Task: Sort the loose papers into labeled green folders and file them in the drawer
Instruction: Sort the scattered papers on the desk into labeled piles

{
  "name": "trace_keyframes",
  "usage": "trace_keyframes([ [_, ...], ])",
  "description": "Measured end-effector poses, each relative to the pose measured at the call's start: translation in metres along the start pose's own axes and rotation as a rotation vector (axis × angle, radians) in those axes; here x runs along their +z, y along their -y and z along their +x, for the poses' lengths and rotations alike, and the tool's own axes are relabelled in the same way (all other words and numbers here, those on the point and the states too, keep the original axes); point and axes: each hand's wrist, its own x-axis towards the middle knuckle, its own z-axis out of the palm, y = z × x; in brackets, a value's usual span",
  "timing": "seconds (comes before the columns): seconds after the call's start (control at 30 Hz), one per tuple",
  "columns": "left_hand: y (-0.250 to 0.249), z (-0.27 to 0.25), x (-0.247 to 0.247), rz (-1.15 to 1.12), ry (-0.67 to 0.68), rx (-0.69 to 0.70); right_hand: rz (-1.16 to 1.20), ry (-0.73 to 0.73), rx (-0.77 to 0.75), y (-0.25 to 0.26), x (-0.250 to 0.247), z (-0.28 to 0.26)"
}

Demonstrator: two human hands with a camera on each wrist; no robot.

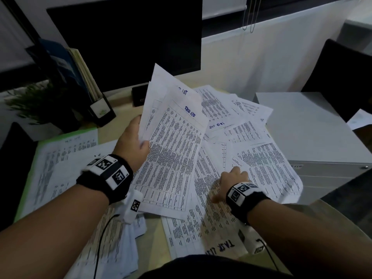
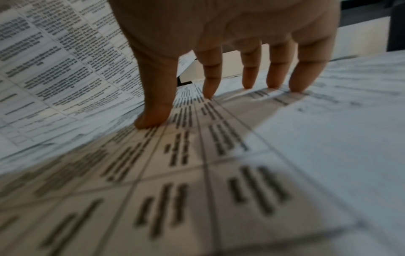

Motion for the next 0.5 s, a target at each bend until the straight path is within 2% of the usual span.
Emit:
trace_keyframes([
  [0.27, 0.003, -0.002, 0.005, 0.071, 0.022, -0.006, 0.174, 0.004, 0.035, 0.006, 0.000, 0.006],
  [0.5, -0.008, -0.010, 0.001, 0.071, 0.012, 0.008, 0.117, 0.014, 0.023, 0.002, -0.002, 0.009],
])
